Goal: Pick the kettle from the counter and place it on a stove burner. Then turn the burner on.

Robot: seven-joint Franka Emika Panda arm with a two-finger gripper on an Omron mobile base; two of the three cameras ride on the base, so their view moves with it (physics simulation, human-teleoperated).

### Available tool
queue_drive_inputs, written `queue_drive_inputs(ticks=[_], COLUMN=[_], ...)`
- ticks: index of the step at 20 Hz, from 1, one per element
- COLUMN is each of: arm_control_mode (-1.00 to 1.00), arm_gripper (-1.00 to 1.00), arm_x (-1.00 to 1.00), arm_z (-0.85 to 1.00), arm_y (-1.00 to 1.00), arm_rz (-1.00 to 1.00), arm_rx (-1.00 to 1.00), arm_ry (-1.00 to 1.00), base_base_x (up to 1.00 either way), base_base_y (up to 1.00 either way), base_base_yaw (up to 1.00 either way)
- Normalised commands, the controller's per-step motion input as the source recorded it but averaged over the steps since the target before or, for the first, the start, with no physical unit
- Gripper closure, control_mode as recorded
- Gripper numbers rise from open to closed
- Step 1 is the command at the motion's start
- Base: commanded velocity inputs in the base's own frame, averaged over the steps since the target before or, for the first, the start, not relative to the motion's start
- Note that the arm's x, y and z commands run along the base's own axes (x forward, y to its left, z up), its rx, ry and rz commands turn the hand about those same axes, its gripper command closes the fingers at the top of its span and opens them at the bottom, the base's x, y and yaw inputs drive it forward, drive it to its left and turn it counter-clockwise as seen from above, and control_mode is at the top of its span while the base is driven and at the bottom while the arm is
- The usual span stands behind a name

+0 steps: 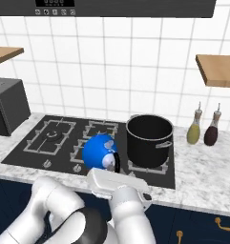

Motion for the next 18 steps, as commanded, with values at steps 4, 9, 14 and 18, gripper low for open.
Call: queue_drive_inputs(ticks=[4, 9, 14, 18], arm_control_mode=[-1.00, -1.00, -1.00, -1.00], arm_gripper=[1.00, 1.00, 1.00, 1.00], arm_x=[0.00, 0.00, 0.05, 0.22], arm_z=[0.07, 0.04, 0.00, 0.00], arm_y=[1.00, 1.00, 1.00, 1.00], arm_rz=[0.00, 0.00, 0.00, -0.02], arm_rx=[0.00, 0.00, -0.04, -0.12], arm_ry=[0.12, 0.17, 0.22, 0.27], base_base_x=[0.00, 0.00, 0.00, 0.00], base_base_y=[0.00, 0.00, 0.00, 0.00], base_base_yaw=[0.00, 0.00, 0.00, 0.00])
